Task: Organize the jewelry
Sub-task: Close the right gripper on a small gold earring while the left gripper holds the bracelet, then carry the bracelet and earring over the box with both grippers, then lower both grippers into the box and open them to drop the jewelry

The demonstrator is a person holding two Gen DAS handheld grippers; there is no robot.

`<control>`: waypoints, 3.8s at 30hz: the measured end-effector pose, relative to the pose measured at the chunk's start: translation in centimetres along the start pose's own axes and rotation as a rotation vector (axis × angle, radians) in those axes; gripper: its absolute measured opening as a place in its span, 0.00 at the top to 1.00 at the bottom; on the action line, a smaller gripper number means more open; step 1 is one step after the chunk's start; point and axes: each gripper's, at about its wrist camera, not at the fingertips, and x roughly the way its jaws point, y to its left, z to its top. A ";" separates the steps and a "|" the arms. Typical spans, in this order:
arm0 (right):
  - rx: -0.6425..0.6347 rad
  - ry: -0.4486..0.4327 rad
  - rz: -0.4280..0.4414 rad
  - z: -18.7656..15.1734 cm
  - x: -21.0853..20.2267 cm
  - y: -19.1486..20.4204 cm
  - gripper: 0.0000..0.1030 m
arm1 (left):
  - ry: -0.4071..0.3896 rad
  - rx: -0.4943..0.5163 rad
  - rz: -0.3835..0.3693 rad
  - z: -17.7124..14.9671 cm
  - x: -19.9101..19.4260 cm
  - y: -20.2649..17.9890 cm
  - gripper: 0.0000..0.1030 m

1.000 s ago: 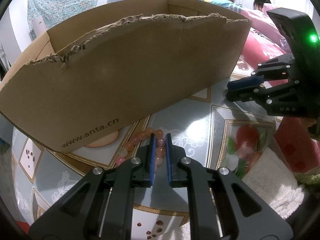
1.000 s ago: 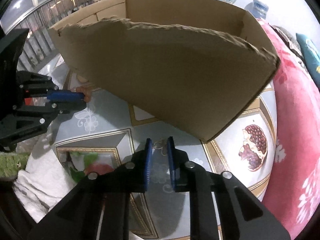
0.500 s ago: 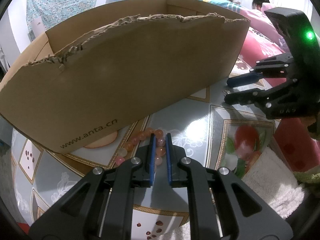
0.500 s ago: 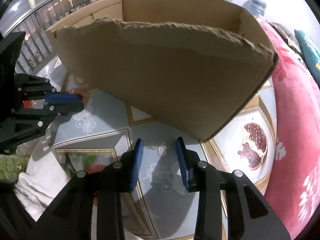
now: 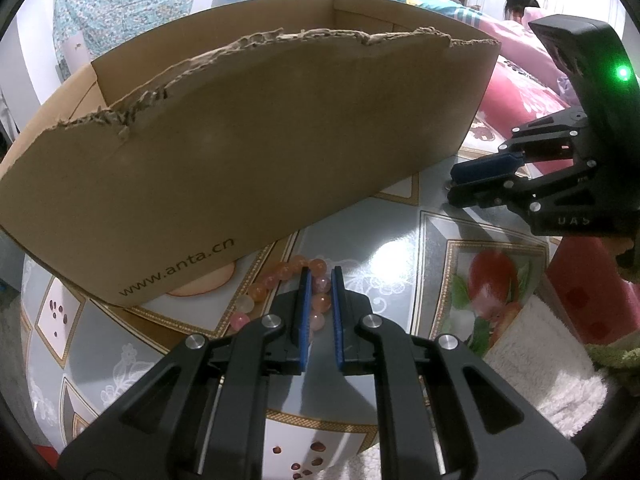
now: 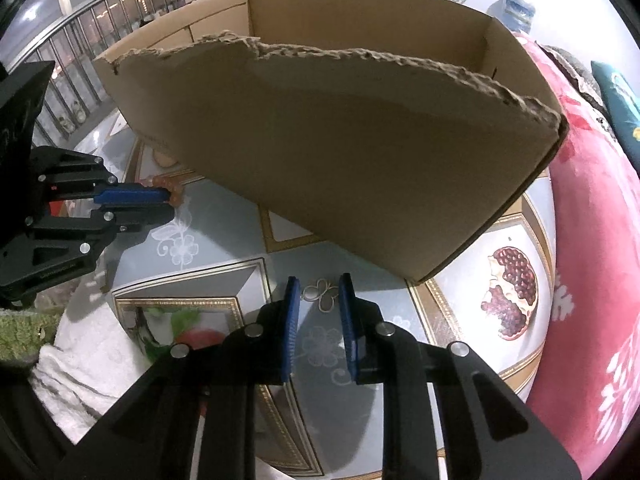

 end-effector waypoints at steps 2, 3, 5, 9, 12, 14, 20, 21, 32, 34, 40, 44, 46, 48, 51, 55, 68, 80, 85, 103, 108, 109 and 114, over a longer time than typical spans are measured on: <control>0.008 -0.002 0.003 -0.2 -0.2 -0.3 0.81 | 0.000 0.001 0.001 0.0 0.0 0.0 0.92; 0.010 -0.004 0.004 -0.4 -0.3 -0.5 0.81 | 0.000 0.001 0.002 0.0 0.0 0.0 0.92; 0.016 -0.010 0.007 -0.4 -0.6 -0.6 0.81 | 0.000 0.000 0.001 0.0 0.0 0.0 0.92; 0.029 -0.037 0.013 -0.5 -1.8 -0.8 0.81 | -0.001 0.002 0.000 0.0 0.0 0.0 0.92; 0.045 -0.063 0.026 -0.5 -2.9 -0.9 0.81 | -0.007 0.001 -0.002 -0.1 -0.1 0.2 0.92; 0.056 -0.082 0.028 -0.6 -3.6 -0.8 0.81 | -0.012 -0.001 -0.009 -0.2 -0.2 0.3 0.92; 0.099 -0.156 0.059 -0.6 -5.9 -0.8 0.81 | -0.076 -0.025 -0.029 -0.6 -2.1 1.1 0.92; 0.106 -0.169 0.064 -0.5 -6.2 -0.8 0.81 | -0.093 -0.033 -0.031 -0.6 -2.6 1.3 0.92; 0.113 -0.315 0.095 2.0 -10.5 -1.0 0.81 | -0.264 -0.220 -0.157 -0.3 -9.1 6.1 0.92; 0.110 -0.332 0.102 2.6 -11.1 -1.1 0.81 | -0.289 -0.231 -0.178 -0.2 -10.1 6.2 0.92; 0.088 -0.356 0.142 5.3 -12.4 -1.9 0.81 | -0.371 -0.226 -0.262 0.9 -13.8 6.2 0.92; 0.090 -0.316 0.175 7.7 -11.9 -3.0 0.81 | -0.429 -0.196 -0.292 3.4 -15.7 6.2 0.92; 0.086 -0.275 0.187 9.1 -11.0 -3.6 0.81 | -0.442 -0.167 -0.274 4.8 -16.0 6.2 0.92; 0.079 -0.220 0.184 10.6 -9.6 -4.3 0.81 | -0.441 -0.142 -0.262 6.3 -15.7 6.2 0.92; 0.062 -0.143 0.179 12.2 -7.4 -4.6 0.81 | -0.403 -0.109 -0.232 8.8 -14.1 6.8 0.92; 0.027 -0.045 0.150 13.9 -4.5 -5.0 0.81 | -0.281 -0.111 -0.216 11.4 -9.7 8.4 0.92; -0.088 0.081 0.081 16.6 0.6 -5.4 0.81 | -0.008 -0.053 -0.196 13.9 -1.3 9.2 0.92; -0.008 -0.086 0.065 18.7 -4.1 -8.4 0.81 | 0.074 0.055 -0.232 19.9 2.8 5.0 0.92; 0.017 -0.083 0.065 18.4 -3.7 -9.2 0.81 | 0.113 0.044 -0.312 20.1 3.9 3.8 0.81; -0.130 0.260 0.147 20.1 5.6 -1.9 0.81 | -0.214 -0.178 -0.190 13.6 -9.3 10.8 0.38; -0.113 0.363 0.099 20.9 8.7 -1.5 0.81 | -0.256 -0.240 -0.155 10.6 -11.2 12.5 0.26; -0.113 0.368 0.094 21.0 8.8 -1.5 0.81 | -0.259 -0.255 -0.148 10.0 -11.4 12.9 0.26; -0.082 0.373 0.093 21.1 9.1 -1.4 0.71 | -0.265 -0.307 -0.121 8.0 -12.0 14.1 0.23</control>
